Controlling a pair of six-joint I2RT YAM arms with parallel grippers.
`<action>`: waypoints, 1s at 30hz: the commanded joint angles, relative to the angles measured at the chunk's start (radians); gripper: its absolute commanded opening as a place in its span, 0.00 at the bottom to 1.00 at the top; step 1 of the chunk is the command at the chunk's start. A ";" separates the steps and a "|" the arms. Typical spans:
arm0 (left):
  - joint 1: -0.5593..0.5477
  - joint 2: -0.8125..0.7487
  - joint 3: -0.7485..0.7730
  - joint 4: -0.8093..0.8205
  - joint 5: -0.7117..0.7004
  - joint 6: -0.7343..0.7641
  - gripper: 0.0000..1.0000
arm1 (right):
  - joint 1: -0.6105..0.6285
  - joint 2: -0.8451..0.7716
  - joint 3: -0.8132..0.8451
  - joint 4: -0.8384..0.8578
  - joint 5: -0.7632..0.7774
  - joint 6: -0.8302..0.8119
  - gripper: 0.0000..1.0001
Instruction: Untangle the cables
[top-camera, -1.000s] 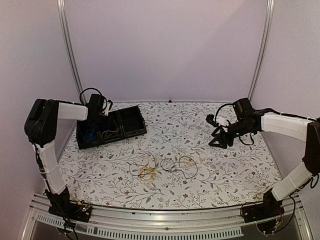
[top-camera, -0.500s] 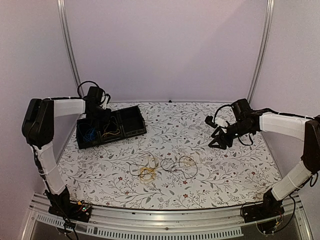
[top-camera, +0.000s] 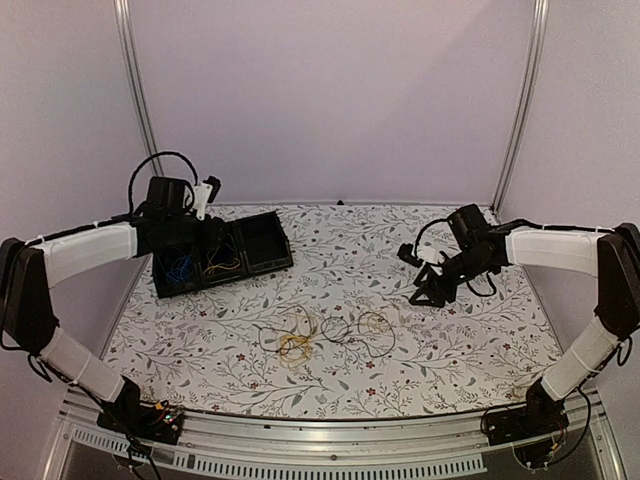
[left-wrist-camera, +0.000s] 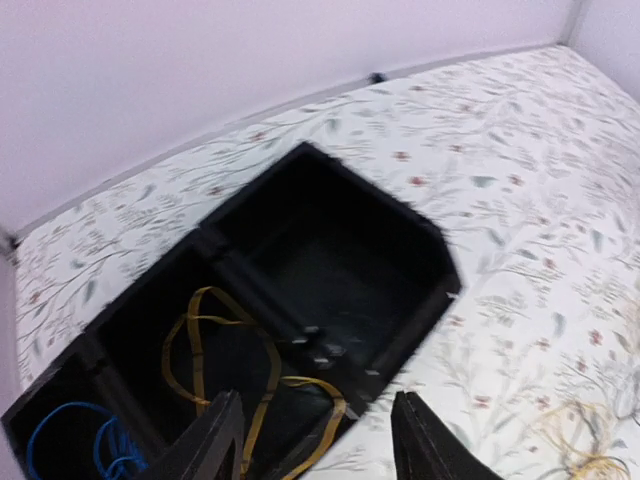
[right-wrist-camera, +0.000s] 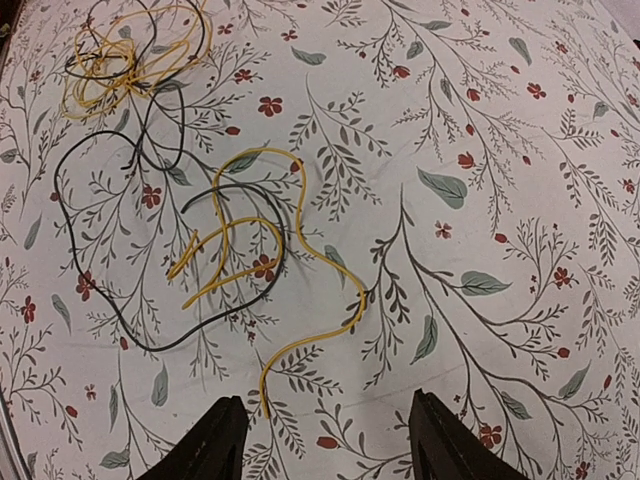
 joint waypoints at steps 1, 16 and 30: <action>-0.206 -0.082 -0.109 0.248 0.318 0.126 0.50 | 0.009 0.035 0.040 0.031 -0.002 0.044 0.59; -0.470 0.132 -0.025 0.187 0.217 0.098 0.50 | 0.049 0.301 0.266 -0.250 -0.264 0.079 0.65; -0.479 0.110 -0.033 0.237 0.234 0.075 0.50 | 0.074 0.456 0.331 -0.290 -0.302 0.128 0.49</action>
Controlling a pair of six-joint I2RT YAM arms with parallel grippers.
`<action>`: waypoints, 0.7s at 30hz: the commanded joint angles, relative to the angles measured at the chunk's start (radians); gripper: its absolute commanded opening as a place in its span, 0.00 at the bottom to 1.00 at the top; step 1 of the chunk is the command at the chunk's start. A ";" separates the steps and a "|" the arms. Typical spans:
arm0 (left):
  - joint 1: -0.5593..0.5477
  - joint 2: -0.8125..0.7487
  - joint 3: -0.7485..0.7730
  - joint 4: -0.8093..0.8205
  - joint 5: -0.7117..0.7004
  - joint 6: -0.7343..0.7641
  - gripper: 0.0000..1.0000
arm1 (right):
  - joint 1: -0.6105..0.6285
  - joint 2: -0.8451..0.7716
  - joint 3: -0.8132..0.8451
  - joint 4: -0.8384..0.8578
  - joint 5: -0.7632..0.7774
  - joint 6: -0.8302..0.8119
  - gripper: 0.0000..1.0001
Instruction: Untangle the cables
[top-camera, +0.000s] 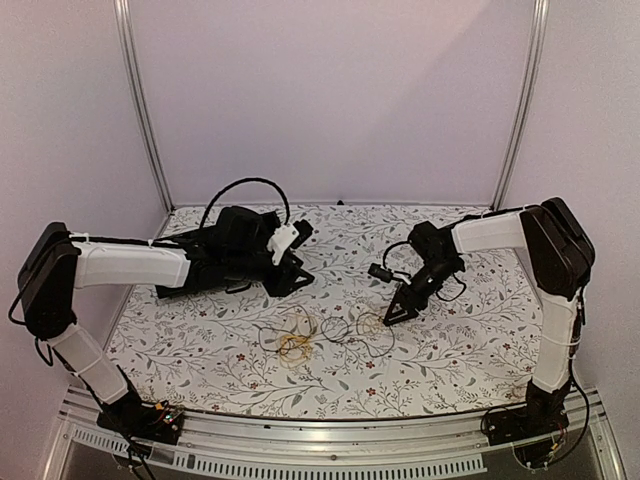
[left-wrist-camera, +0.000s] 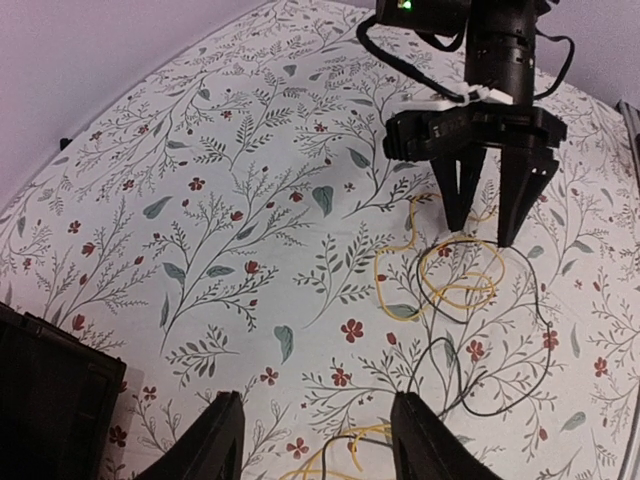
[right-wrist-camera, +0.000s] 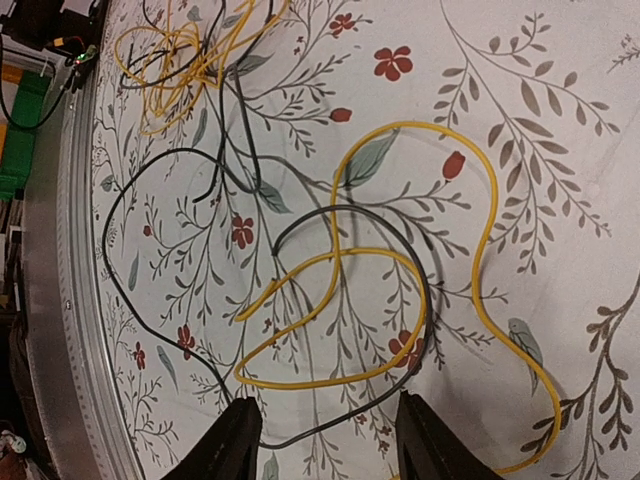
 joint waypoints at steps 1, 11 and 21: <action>-0.016 -0.030 0.018 0.045 0.014 -0.023 0.50 | 0.010 0.014 0.029 0.009 -0.015 0.037 0.46; -0.146 0.004 -0.005 0.179 -0.133 -0.228 0.50 | 0.014 -0.114 -0.024 0.099 0.078 0.041 0.41; -0.302 0.330 0.233 0.052 -0.308 -0.577 0.46 | -0.053 -0.235 -0.106 0.167 0.227 0.034 0.49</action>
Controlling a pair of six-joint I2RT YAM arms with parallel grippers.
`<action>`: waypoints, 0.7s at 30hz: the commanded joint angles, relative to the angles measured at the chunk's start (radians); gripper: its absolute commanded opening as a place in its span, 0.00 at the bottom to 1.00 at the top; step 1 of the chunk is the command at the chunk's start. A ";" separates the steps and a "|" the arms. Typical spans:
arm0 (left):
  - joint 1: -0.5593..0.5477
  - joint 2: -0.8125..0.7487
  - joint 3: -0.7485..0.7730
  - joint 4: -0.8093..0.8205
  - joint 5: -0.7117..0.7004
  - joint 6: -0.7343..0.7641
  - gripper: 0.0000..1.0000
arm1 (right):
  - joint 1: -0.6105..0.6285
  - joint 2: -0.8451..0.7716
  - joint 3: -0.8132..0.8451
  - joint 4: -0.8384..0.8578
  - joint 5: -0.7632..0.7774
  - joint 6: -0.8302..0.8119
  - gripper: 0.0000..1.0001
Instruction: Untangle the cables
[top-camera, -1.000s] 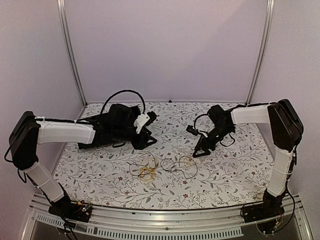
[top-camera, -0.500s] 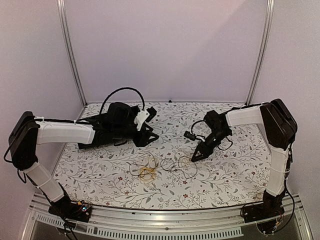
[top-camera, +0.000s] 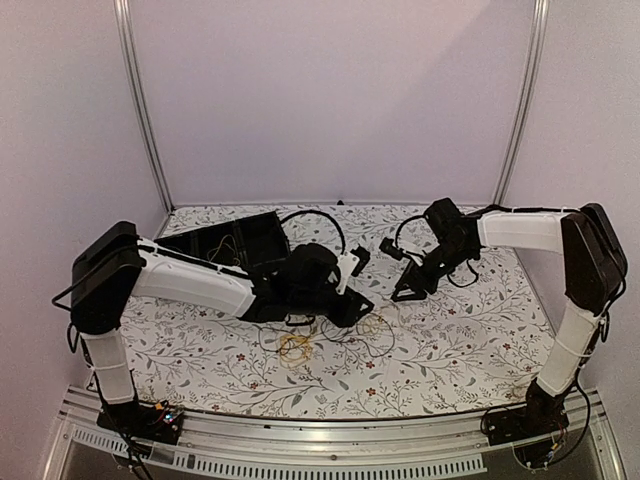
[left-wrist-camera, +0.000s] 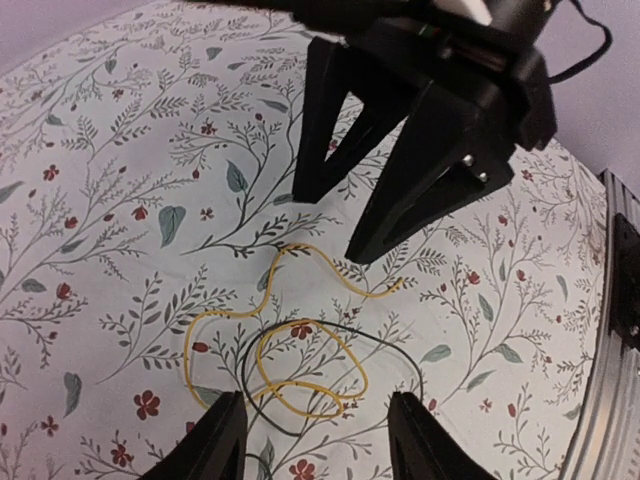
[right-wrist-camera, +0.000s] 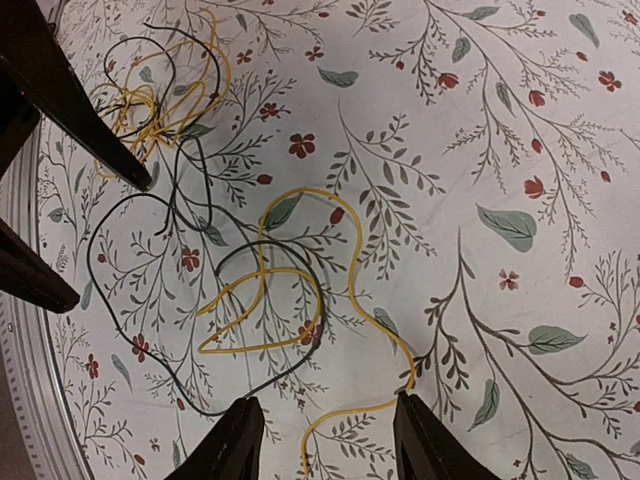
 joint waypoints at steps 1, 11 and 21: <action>-0.004 0.103 0.090 -0.087 -0.054 -0.200 0.45 | -0.035 -0.040 -0.056 0.046 0.080 -0.010 0.49; 0.012 0.225 0.199 -0.158 0.062 -0.300 0.45 | -0.041 -0.061 -0.079 0.049 0.098 -0.029 0.51; 0.020 0.263 0.241 -0.259 0.088 -0.400 0.43 | -0.041 -0.066 -0.083 0.047 0.091 -0.035 0.51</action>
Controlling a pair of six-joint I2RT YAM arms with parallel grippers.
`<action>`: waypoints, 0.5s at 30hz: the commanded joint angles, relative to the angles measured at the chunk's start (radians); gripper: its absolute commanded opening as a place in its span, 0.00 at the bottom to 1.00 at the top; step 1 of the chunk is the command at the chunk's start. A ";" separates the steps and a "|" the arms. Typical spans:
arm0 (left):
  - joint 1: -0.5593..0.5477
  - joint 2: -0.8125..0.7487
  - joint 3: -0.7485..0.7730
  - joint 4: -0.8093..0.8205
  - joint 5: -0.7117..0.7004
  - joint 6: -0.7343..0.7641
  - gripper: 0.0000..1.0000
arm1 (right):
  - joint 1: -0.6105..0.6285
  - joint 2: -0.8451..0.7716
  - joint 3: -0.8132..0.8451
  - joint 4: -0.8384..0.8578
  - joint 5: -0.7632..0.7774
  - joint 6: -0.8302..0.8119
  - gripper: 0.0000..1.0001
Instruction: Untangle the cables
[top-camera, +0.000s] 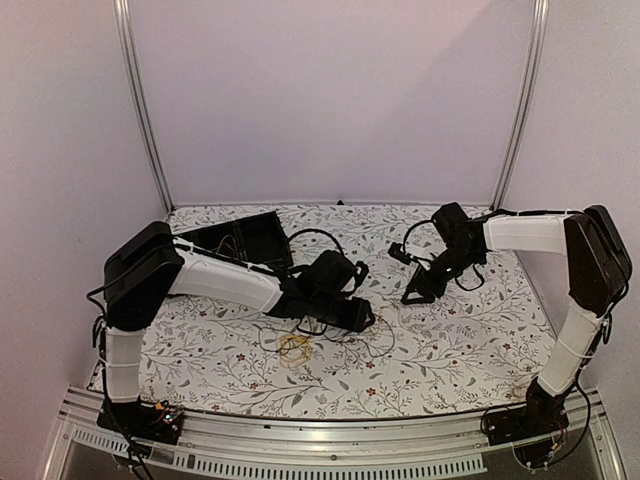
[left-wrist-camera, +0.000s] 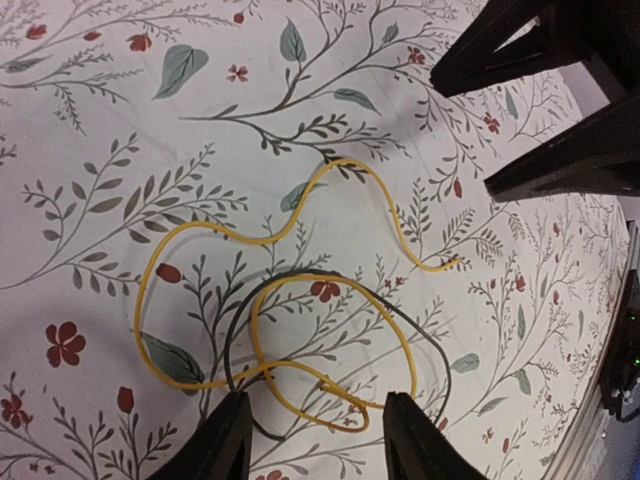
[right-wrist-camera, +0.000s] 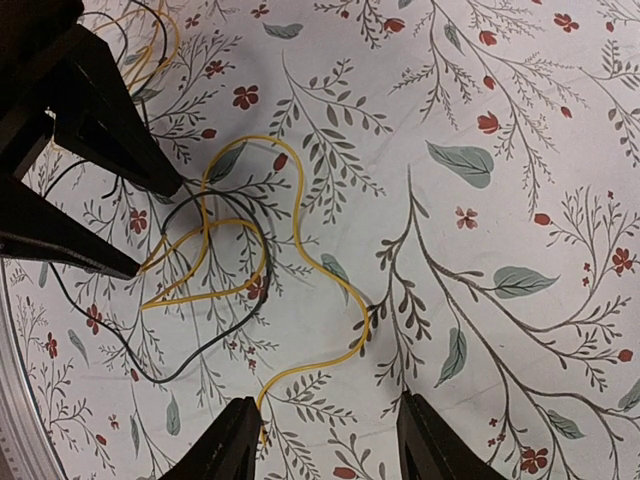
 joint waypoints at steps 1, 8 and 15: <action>0.020 0.055 0.049 -0.036 0.054 -0.043 0.40 | 0.001 -0.034 -0.012 0.011 0.000 -0.013 0.51; 0.032 0.069 0.049 0.046 0.100 -0.042 0.21 | 0.001 -0.031 -0.016 0.010 0.004 -0.017 0.51; 0.035 -0.015 -0.010 0.150 0.115 0.023 0.00 | 0.002 -0.025 -0.018 0.010 0.007 -0.021 0.51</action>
